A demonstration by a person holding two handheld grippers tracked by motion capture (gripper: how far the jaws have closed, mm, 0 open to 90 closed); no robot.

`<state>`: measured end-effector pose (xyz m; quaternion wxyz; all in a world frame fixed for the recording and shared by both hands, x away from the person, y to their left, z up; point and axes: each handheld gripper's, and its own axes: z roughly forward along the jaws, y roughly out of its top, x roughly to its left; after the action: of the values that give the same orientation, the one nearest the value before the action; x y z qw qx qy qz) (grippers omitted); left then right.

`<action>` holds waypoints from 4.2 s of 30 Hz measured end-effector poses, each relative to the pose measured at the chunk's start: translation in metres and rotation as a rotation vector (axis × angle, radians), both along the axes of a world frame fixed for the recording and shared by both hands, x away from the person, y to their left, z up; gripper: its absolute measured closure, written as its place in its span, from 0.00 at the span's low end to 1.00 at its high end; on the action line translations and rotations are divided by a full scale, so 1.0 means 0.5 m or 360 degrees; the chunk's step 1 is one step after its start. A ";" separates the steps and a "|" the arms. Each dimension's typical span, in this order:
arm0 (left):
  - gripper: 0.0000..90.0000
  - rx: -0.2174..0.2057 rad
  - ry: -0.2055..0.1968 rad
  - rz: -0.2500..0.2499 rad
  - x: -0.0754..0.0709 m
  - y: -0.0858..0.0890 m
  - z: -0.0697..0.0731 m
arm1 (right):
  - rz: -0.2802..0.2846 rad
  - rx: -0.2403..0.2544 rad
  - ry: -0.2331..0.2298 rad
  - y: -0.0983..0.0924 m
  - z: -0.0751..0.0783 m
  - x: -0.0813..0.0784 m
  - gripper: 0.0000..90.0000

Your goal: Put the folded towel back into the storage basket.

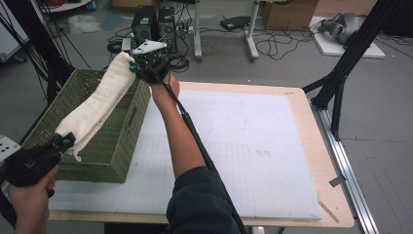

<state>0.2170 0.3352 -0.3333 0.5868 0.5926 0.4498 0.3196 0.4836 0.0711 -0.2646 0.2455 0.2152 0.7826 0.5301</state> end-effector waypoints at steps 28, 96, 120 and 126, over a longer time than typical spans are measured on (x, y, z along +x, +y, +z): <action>0.30 -0.0080 0.0099 0.0114 0.011 0.037 -0.005 | 0.0052 -0.0150 0.0198 0.127 -0.099 0.033 0.40; 0.19 0.0044 0.0080 -0.0620 0.112 -0.219 -0.012 | -0.0179 -0.0091 0.0199 -0.460 -0.113 -0.256 0.19; 0.19 0.0074 0.0008 -0.0836 0.141 -0.342 -0.037 | -0.0543 0.0004 0.0174 -0.678 -0.197 -0.382 0.19; 0.19 0.0102 0.0006 -0.0861 0.147 -0.359 -0.056 | -0.0590 0.0027 0.0168 -0.705 -0.218 -0.406 0.19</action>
<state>0.2903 0.1559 -0.3615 0.6311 0.7101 0.2657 0.1642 0.2806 -0.2817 -0.3738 0.2959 0.3852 0.7368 0.4702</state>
